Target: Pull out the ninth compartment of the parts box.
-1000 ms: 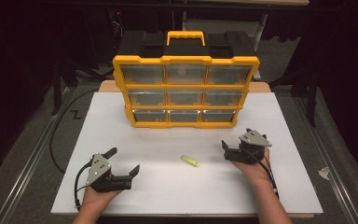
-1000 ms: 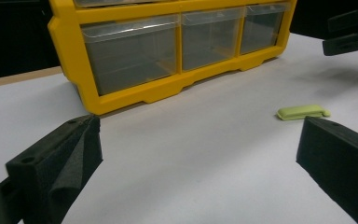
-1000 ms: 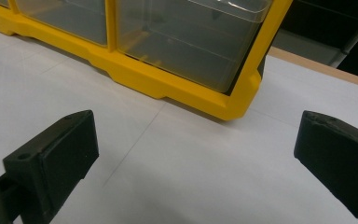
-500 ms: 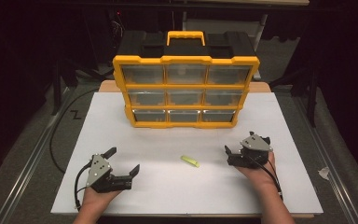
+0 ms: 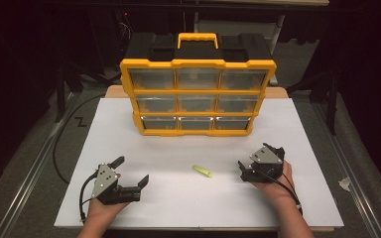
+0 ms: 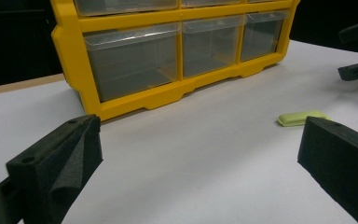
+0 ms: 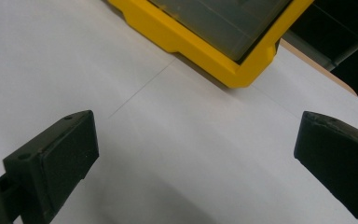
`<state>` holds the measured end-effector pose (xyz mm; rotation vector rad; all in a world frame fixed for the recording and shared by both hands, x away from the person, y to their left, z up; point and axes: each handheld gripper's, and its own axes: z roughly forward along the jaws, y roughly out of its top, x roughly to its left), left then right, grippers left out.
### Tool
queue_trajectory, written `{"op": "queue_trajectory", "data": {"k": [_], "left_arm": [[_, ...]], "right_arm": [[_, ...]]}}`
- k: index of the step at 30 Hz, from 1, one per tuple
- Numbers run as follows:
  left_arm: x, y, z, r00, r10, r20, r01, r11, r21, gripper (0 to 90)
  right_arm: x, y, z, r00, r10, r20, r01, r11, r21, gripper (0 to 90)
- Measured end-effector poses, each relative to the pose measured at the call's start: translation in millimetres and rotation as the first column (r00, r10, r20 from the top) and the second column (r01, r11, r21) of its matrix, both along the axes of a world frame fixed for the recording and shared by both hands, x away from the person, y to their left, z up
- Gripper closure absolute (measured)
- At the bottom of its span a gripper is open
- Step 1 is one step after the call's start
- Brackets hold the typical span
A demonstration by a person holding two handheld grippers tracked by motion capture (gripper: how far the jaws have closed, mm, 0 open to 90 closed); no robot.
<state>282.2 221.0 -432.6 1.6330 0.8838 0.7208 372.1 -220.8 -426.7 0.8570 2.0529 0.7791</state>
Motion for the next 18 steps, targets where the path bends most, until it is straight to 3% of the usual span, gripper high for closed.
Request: {"op": "queue_trajectory", "data": {"k": [8, 11, 18], "left_arm": [[0.2, -0.6, -0.3, 1.0, 0.0, 0.001, 0.0, 0.9999, 0.011, 0.2], [0.1, -0.8, -0.3, 1.0, -0.002, 0.003, 0.002, 0.9999, 0.012, 0.2], [-0.3, -1.8, -0.3, 0.9999, -0.013, 0.008, 0.013, 0.9998, 0.012, 0.2]], "right_arm": [[-5.9, 8.4, -2.0, 0.9986, 0.035, 0.04, -0.03, 0.993, -0.112, 1.1], [-6.6, 9.6, -2.5, 0.9981, 0.036, 0.049, -0.03, 0.991, -0.131, 1.1], [-9.5, 14.0, -2.3, 0.9944, 0.066, 0.083, -0.045, 0.974, -0.223, 1.1]]}}
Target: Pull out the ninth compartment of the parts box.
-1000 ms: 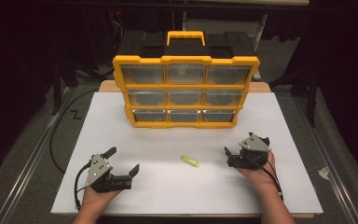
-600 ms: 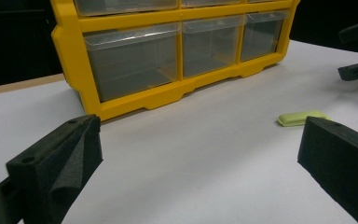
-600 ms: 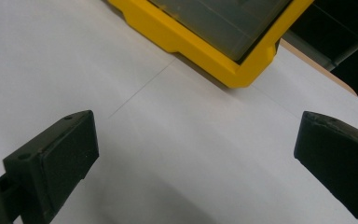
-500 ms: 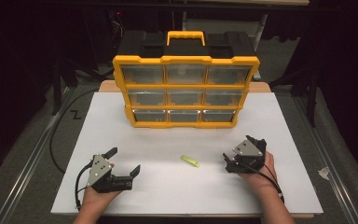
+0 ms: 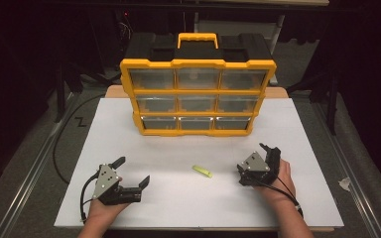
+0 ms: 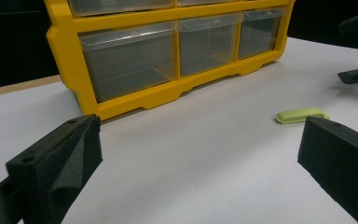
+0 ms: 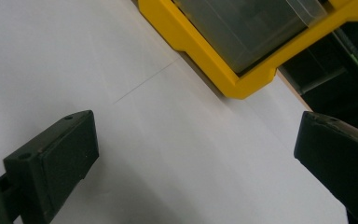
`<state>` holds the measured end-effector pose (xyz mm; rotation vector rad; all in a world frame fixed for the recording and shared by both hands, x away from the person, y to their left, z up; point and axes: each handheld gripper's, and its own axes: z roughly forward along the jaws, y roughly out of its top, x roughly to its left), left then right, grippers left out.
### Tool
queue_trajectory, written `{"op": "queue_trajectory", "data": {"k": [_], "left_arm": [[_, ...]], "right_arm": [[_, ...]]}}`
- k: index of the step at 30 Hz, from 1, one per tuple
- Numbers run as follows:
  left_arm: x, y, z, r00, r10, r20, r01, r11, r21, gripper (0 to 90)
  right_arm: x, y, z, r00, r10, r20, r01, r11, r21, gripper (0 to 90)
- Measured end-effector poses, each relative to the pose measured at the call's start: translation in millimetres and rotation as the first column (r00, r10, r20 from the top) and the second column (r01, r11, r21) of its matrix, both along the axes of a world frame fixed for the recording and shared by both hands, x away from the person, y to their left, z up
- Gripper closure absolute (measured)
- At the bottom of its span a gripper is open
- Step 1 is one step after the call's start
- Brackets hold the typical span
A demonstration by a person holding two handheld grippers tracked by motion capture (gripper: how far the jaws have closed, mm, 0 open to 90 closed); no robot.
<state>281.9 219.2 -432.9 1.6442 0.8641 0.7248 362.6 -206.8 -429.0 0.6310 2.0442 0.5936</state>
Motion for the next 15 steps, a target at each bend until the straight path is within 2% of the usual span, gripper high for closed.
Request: {"op": "queue_trajectory", "data": {"k": [3, 8, 9, 13, 14, 15], "left_arm": [[0.1, -0.6, -0.4, 1.0, -0.005, -0.001, 0.005, 1.0, 0.004, 0.2], [-0.2, -1.0, -0.2, 1.0, -0.009, 0.003, 0.009, 0.9999, 0.008, 0.2], [-0.3, -1.0, -0.2, 1.0, -0.009, 0.004, 0.009, 0.9999, 0.007, 0.2], [-0.3, -0.9, 0.1, 1.0, -0.007, 0.006, 0.007, 0.9999, 0.007, 0.2], [-0.2, -0.9, 0.2, 1.0, -0.007, 0.007, 0.007, 1.0, 0.006, 0.2], [-0.2, -0.9, 0.2, 1.0, -0.007, 0.007, 0.007, 1.0, 0.006, 0.2]], "right_arm": [[-2.3, 3.9, -0.4, 0.9998, 0.01, 0.017, -0.009, 0.998, -0.067, 1.1], [-4.7, 8.0, -0.3, 0.9989, 0.019, 0.043, -0.014, 0.994, -0.106, 1.1], [-5.9, 8.8, 1.0, 0.9982, 0.028, 0.052, -0.02, 0.99, -0.143, 1.1], [-7.7, 11.1, 1.7, 0.9977, 0.04, 0.054, -0.03, 0.986, -0.163, 1.1], [-9.1, 12.9, 2.7, 0.9967, 0.049, 0.065, -0.036, 0.981, -0.191, 1.1], [-9.1, 12.9, 2.7, 0.9967, 0.049, 0.065, -0.036, 0.981, -0.191, 1.1]]}}
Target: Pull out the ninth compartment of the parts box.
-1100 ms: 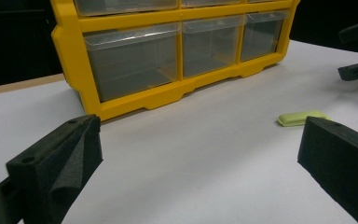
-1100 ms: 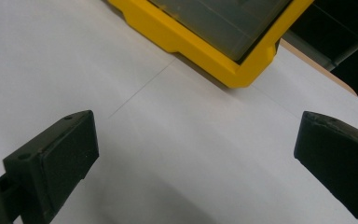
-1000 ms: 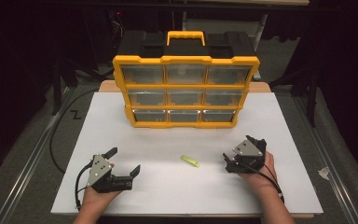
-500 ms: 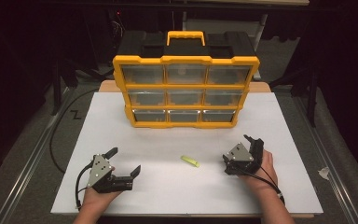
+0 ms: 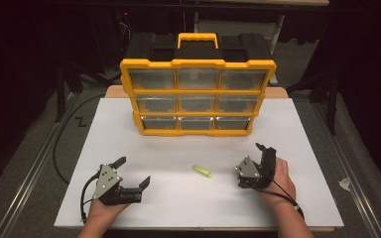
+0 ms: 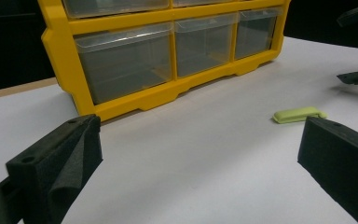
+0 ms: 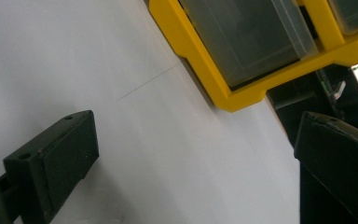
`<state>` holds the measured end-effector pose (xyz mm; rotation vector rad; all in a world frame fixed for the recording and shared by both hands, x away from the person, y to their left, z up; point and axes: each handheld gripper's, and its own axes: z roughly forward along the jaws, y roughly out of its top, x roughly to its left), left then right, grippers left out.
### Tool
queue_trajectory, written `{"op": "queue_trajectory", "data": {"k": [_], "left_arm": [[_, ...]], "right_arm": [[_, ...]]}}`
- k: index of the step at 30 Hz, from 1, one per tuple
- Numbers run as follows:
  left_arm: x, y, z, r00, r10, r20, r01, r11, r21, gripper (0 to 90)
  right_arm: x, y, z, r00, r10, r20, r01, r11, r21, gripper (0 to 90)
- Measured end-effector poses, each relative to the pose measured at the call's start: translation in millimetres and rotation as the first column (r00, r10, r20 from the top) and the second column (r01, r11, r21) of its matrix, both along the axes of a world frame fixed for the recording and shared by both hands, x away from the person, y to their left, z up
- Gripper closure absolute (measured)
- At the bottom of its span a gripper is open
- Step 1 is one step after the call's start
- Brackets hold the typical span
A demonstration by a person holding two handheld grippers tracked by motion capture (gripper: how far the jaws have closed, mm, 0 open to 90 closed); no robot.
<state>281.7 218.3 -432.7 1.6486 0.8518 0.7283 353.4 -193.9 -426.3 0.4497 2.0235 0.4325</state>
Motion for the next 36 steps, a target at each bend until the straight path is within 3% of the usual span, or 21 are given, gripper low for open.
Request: {"op": "queue_trajectory", "data": {"k": [7, 9, 10, 14, 15, 17, 23, 24, 28, 29, 36], "left_arm": [[-0.4, 0.5, 0.6, 1.0, -0.001, 0.006, 0.001, 1.0, -0.005, 0.2], [-0.4, 0.6, 0.7, 1.0, -0.001, 0.007, 0.001, 1.0, -0.007, 0.2], [-0.4, 0.6, 0.9, 1.0, -0.003, 0.007, 0.003, 0.9999, -0.01, 0.2], [-0.7, 1.2, 1.7, 1.0, -0.005, 0.008, 0.005, 0.9998, -0.02, 0.2], [-0.7, 1.3, 1.7, 1.0, -0.004, 0.008, 0.005, 0.9997, -0.023, 0.2], [-0.8, 1.7, 1.9, 0.9999, -0.005, 0.009, 0.005, 0.9996, -0.029, 0.2], [-0.9, 1.6, 1.9, 0.9999, -0.006, 0.009, 0.006, 0.9995, -0.029, 0.2], [-1.0, 1.7, 2.0, 0.9999, -0.006, 0.011, 0.007, 0.9995, -0.031, 0.2], [-0.9, 1.9, 1.9, 0.9999, -0.009, 0.01, 0.01, 0.9994, -0.034, 0.2], [-1.0, 1.7, 1.6, 0.9999, -0.009, 0.01, 0.01, 0.9994, -0.034, 0.2], [-0.3, 0.5, 0.8, 0.9999, -0.002, 0.015, 0.002, 0.9996, -0.027, 0.2]], "right_arm": [[-4.4, 7.9, -0.4, 0.9984, 0.028, 0.049, -0.023, 0.994, -0.11, 1.1], [-5.3, 9.2, -1.4, 0.9986, 0.025, 0.047, -0.019, 0.993, -0.113, 1.1], [-5.8, 10.7, -0.5, 0.9975, 0.044, 0.056, -0.034, 0.986, -0.161, 1.1], [-7.7, 13.5, -1.8, 0.9969, 0.045, 0.064, -0.032, 0.982, -0.184, 1.1], [-7.9, 14.6, -1.3, 0.9957, 0.059, 0.072, -0.042, 0.975, -0.218, 1.1], [-8.0, 15.1, -2.1, 0.9949, 0.062, 0.08, -0.043, 0.974, -0.224, 1.1], [-10.5, 18.6, -3.2, 0.9917, 0.075, 0.104, -0.042, 0.956, -0.29, 1.1], [-11.2, 19.6, -3.8, 0.9901, 0.084, 0.112, -0.045, 0.948, -0.314, 1.0], [-12.5, 20.9, -4.4, 0.9892, 0.089, 0.117, -0.044, 0.938, -0.344, 1.0], [-13.0, 21.6, -4.0, 0.9878, 0.099, 0.12, -0.049, 0.93, -0.364, 1.1], [-16.5, 26.0, -2.0, 0.9828, 0.116, 0.144, -0.05, 0.916, -0.398, 1.2]]}}
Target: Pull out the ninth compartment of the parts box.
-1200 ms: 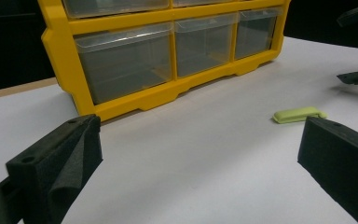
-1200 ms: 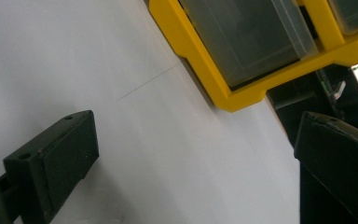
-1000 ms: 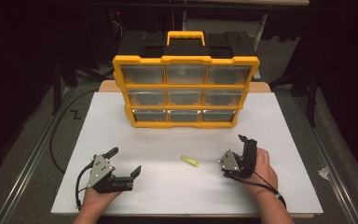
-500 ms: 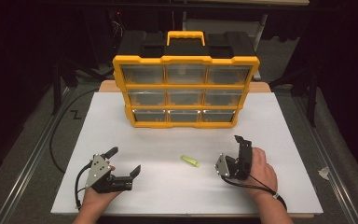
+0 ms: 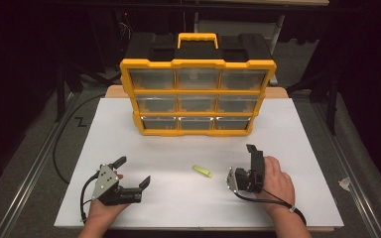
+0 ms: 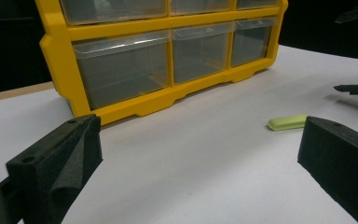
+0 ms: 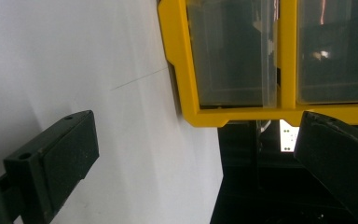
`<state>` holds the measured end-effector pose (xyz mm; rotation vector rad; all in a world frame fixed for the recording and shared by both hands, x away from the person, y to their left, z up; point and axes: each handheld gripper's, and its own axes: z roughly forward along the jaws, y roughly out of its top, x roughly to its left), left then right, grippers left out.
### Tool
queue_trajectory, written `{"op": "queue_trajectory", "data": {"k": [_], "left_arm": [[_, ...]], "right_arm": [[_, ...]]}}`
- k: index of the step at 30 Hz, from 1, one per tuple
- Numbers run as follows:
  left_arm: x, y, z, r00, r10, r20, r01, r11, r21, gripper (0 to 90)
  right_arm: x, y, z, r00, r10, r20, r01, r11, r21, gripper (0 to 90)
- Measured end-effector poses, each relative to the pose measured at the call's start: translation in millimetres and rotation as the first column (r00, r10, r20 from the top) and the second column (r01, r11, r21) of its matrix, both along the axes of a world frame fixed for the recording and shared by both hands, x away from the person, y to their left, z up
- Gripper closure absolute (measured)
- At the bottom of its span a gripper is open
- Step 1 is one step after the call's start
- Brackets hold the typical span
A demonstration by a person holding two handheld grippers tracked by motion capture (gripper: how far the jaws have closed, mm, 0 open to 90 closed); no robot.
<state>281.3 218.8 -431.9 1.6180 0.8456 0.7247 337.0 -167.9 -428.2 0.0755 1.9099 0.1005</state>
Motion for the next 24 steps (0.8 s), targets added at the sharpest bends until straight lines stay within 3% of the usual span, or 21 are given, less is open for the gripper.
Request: {"op": "queue_trajectory", "data": {"k": [7, 10, 14, 24], "left_arm": [[0.8, 0.5, -0.2, 0.9999, 0.0, -0.01, 0.0, 1.0, 0.005, 0.2], [0.2, -1.6, 0.0, 0.9999, -0.007, -0.008, 0.007, 0.9999, 0.013, 0.2], [0.7, -2.4, -0.5, 0.9999, -0.012, -0.012, 0.012, 0.9998, 0.017, 0.2], [2.4, -2.9, -1.2, 0.9998, -0.018, -0.002, 0.018, 0.9998, 0.007, 0.2]], "right_arm": [[-1.3, 2.2, -0.2, 0.9998, -0.013, 0.018, 0.013, 1.0, -0.009, 6.4], [-2.1, 4.1, -1.6, 0.9993, -0.018, 0.031, 0.018, 1.0, -0.01, 17.1], [-0.9, 8.0, -3.1, 0.9993, -0.018, 0.034, 0.018, 1.0, -0.014, 24.4], [8.2, 18.4, -7.7, 0.997, -0.026, 0.073, 0.029, 0.999, -0.04, 37.3]]}}
